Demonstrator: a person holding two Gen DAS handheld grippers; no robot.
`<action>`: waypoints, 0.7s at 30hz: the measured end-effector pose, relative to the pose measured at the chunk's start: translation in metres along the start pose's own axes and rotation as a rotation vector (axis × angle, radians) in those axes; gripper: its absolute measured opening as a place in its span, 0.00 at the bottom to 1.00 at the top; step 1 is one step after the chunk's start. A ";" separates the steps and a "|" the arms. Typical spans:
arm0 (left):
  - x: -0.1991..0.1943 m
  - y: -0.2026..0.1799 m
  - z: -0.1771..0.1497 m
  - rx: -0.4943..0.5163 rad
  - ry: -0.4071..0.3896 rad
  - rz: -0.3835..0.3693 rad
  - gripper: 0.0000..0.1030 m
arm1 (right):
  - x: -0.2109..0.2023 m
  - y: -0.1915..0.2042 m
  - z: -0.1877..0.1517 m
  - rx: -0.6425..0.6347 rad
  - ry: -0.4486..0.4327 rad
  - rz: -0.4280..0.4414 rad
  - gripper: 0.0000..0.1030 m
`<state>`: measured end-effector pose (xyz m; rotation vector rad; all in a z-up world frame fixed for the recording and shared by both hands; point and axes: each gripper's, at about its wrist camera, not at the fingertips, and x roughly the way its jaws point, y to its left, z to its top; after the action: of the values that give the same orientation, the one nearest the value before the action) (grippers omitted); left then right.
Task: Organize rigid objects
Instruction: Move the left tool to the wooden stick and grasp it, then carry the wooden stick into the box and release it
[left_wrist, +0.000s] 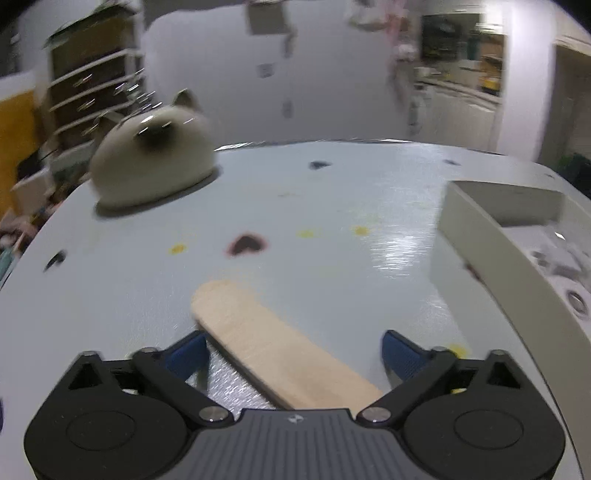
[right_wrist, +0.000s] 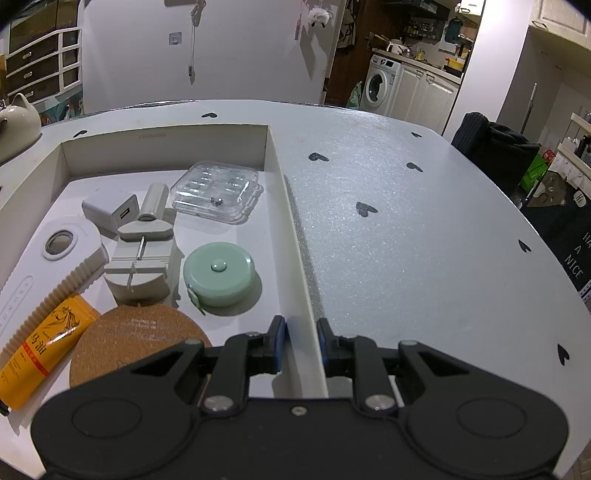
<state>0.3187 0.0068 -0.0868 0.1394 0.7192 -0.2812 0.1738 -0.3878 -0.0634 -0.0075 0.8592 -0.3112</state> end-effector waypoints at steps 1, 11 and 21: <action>-0.003 0.002 0.000 0.015 -0.010 -0.025 0.79 | 0.000 0.000 0.000 -0.001 -0.001 0.000 0.20; -0.026 -0.005 -0.017 0.183 -0.042 -0.240 0.44 | -0.001 -0.001 -0.002 0.009 -0.009 0.004 0.20; -0.039 -0.031 -0.020 0.319 0.029 -0.260 0.41 | -0.001 -0.002 -0.002 0.008 -0.009 0.004 0.19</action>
<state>0.2690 -0.0099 -0.0770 0.3543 0.7178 -0.6442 0.1714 -0.3889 -0.0641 0.0001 0.8494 -0.3106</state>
